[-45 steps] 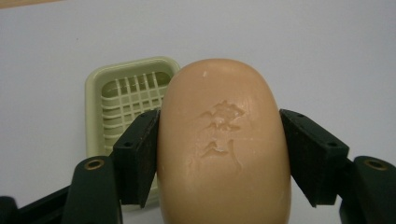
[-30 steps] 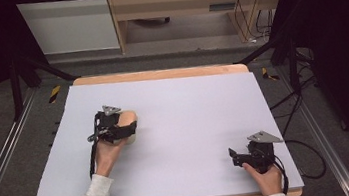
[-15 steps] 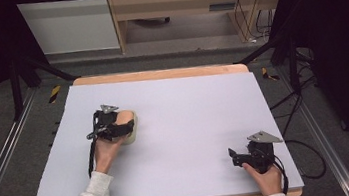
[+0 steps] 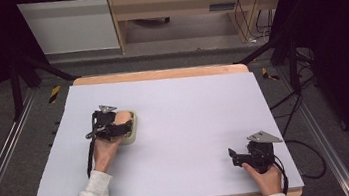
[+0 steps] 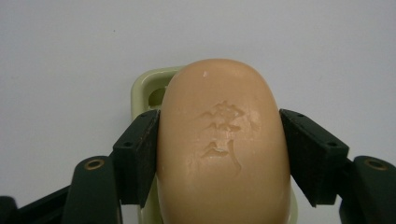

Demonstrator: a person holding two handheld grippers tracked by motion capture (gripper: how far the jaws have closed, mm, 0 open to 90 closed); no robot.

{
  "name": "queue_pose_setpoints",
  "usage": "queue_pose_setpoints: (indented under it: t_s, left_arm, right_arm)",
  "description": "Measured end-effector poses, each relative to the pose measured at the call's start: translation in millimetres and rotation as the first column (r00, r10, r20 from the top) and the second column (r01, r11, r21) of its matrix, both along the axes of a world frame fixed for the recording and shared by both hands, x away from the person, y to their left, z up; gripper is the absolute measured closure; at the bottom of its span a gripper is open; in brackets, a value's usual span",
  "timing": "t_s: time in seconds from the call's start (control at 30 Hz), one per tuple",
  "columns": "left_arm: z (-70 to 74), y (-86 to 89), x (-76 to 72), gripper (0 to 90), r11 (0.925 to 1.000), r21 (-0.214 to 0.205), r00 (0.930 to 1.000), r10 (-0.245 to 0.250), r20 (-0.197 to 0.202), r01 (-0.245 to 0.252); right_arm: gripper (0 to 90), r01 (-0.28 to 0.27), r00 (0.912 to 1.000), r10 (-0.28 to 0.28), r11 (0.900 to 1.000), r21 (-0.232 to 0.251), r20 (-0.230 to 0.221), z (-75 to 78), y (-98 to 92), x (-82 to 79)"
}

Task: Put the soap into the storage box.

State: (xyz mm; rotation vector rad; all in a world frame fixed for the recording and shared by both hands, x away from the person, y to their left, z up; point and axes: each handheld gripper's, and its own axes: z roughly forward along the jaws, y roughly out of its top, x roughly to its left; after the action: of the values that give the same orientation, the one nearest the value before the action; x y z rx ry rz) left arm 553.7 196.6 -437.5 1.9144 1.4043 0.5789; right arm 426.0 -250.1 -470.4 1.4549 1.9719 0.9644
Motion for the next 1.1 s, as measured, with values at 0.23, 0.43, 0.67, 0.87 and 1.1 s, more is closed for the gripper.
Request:
queue_pose_setpoints:
  t_s: [0.23, 0.43, 0.67, 0.87, 1.1]
  left_arm:
    - [-3.0, -0.3, 1.5, 31.5, 1.0000, 0.007, 1.0000, 0.001, -0.005, -0.001]
    - [-8.0, -1.8, 3.2, 31.5, 0.9999, 0.016, 0.9998, 0.001, -0.017, -0.001]
    - [-10.9, -0.9, 4.2, 31.5, 0.9997, 0.023, 0.9998, 0.008, -0.021, -0.007]
    - [-13.3, -2.2, 4.7, 31.4, 0.9996, 0.028, 0.9997, 0.009, -0.023, -0.009]
    - [-15.8, -2.9, 5.1, 31.3, 0.9995, 0.029, 0.9997, 0.013, -0.018, -0.012]
  right_arm:
    - [8.4, 0.001, 1.0000, -0.001, 1.0000, -0.001, 0.000, 0.0, 0.0, -0.1]
    - [8.4, 0.001, 1.0000, -0.001, 1.0000, -0.002, 0.001, -0.1, -0.2, 0.0]
    - [8.4, 0.001, 1.0000, -0.001, 1.0000, -0.002, 0.001, -0.1, -0.1, 0.0]
    - [8.4, 0.001, 1.0000, -0.001, 1.0000, -0.002, 0.000, -0.1, -0.1, 0.0]
    - [8.4, 0.000, 1.0000, 0.000, 1.0000, 0.000, -0.001, 0.0, 0.0, -0.1]
